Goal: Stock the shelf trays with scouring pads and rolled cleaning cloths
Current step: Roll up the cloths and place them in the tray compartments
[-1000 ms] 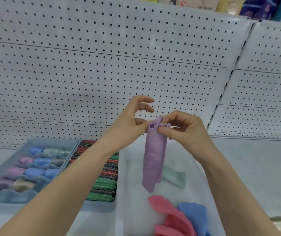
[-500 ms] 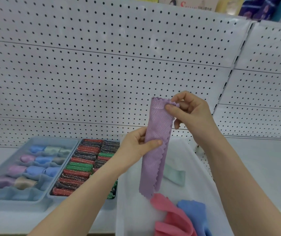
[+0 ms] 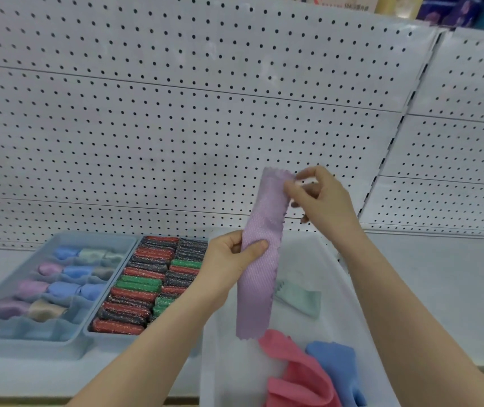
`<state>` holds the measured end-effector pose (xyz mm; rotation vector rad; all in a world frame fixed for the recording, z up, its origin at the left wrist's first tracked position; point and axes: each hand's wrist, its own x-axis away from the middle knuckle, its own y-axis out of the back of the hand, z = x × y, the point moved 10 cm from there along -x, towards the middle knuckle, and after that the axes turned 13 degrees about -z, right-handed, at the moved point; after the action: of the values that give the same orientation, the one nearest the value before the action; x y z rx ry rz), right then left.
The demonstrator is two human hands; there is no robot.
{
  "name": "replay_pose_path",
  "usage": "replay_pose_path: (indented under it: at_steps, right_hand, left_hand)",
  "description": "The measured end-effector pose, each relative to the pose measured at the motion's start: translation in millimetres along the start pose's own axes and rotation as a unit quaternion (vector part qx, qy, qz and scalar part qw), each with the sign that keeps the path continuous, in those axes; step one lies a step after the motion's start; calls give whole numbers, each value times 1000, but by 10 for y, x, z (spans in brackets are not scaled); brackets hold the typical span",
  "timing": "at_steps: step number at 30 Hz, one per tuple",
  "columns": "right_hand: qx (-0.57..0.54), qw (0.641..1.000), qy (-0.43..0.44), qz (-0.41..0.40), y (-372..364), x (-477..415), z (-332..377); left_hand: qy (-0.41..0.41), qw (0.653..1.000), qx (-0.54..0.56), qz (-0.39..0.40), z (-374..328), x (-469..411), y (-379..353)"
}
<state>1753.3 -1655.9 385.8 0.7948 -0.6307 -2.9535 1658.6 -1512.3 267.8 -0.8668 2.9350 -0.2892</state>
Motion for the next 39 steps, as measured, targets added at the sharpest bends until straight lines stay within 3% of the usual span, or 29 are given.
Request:
replay_pose_path:
  at_steps: [2,4,6,9,12,15,18,22,26,32,36,39]
  right_hand:
    - [69,991,-88,75,-226,277,-404]
    - [-13,954,-216,209,-599,787,-727]
    - [-136,911,-284,265,-840,1150,-826]
    - [-182,925,-260,210,-859,1159,-905]
    - [-205,937,-245,138,-738,1024,-931]
    - [-246,937,-217,117,-590,857,-800]
    - [-283,945,-126,102,-405,657,-476]
    - [-300,949,27,92,-178,484,67]
    - [-235,957,149,88,-80,429,405]
    - [-231,960,126,95,-166,407,436]
    - [-238,969,48,54,-182,351,264]
    - [-226,974,-1,15,-202,317,81]
  left_hand:
    - [34,999,17,-18,57,-31,45]
    - [41,999,-3,-33,107,-74,93]
    - [47,998,-29,-44,171,-94,123]
    - [57,994,-82,-47,263,-105,146]
    - [45,990,-132,5,255,-147,104]
    - [5,994,-101,40,36,-169,55]
    - [-79,995,-51,30,-353,-183,57]
    - [-234,971,-30,36,-898,-114,63]
    - [-267,963,-17,41,-1084,-70,47]
    - [-213,976,39,14,-1061,-74,80]
    - [-52,993,67,83,-766,-63,-49]
    - [-9,993,1,121,-535,13,-109]
